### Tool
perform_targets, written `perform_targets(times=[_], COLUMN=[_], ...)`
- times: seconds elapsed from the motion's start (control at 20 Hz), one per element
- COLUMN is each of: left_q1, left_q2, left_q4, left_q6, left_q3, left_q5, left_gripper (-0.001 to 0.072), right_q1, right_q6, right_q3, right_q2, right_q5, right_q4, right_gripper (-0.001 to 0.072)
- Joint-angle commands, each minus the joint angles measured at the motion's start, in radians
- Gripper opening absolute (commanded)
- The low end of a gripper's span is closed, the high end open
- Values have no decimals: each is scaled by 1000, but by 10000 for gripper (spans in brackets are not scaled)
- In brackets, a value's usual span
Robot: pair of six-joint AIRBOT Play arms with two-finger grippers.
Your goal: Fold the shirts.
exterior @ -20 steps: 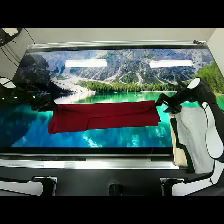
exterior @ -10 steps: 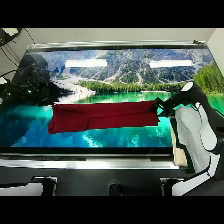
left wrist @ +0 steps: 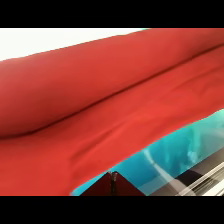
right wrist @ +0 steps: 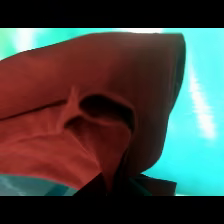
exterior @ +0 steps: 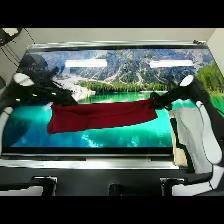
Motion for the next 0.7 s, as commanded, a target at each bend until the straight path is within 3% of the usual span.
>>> perform_targets(times=[0.0,0.3,0.45,0.65], left_q1=[-194,-378,-410,-509], left_q2=[-54,-204,-252,-315], left_q4=[-32,-307,-377,-581], left_q6=[-74,-58,-61,-34], left_q3=[-84,-86,-86,-86], left_q5=[233,420,435,498], left_gripper=[26,26,26,26], right_q1=[18,93,93,93], right_q6=[4,70,108,175], right_q3=[1,1,1,1], right_q2=[184,412,505,592], right_q5=[33,183,192,227], right_q4=[21,21,21,34], right_gripper=[45,45,45,46])
